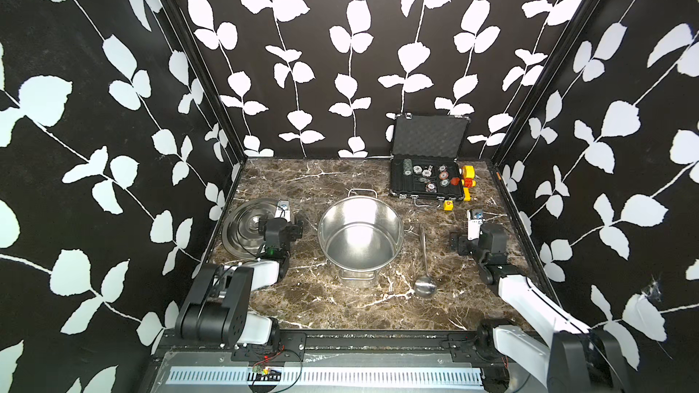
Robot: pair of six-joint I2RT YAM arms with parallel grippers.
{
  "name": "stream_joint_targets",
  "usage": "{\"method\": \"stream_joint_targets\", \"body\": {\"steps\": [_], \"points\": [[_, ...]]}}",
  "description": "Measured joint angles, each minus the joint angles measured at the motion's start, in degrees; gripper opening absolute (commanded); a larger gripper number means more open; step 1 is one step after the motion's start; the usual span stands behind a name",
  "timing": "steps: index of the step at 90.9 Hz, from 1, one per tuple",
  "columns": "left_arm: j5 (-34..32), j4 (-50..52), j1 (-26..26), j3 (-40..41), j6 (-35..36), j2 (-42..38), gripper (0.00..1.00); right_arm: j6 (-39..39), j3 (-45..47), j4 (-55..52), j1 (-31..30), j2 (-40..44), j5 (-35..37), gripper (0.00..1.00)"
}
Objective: Stir the soup with a spoon
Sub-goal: Reset both arms
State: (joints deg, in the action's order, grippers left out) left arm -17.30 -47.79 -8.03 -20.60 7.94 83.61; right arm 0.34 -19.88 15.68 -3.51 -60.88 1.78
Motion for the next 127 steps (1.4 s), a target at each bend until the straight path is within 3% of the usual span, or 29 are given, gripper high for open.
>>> {"method": "stream_joint_targets", "body": {"steps": [15,55,127], "points": [[1.0,-5.0,1.3,0.1,-0.5,6.8,0.99,-1.0,2.0,11.0,0.3,-6.7,-1.4,1.00],[1.9,-5.9,3.3,-0.4,-2.8,6.8,0.99,-3.4,-0.9,30.9,2.1,-26.4,-4.9,1.00],[5.2,-5.3,3.6,-1.0,-2.8,6.8,0.99,-1.0,-2.5,31.1,3.8,-27.4,-3.5,0.99]]}}
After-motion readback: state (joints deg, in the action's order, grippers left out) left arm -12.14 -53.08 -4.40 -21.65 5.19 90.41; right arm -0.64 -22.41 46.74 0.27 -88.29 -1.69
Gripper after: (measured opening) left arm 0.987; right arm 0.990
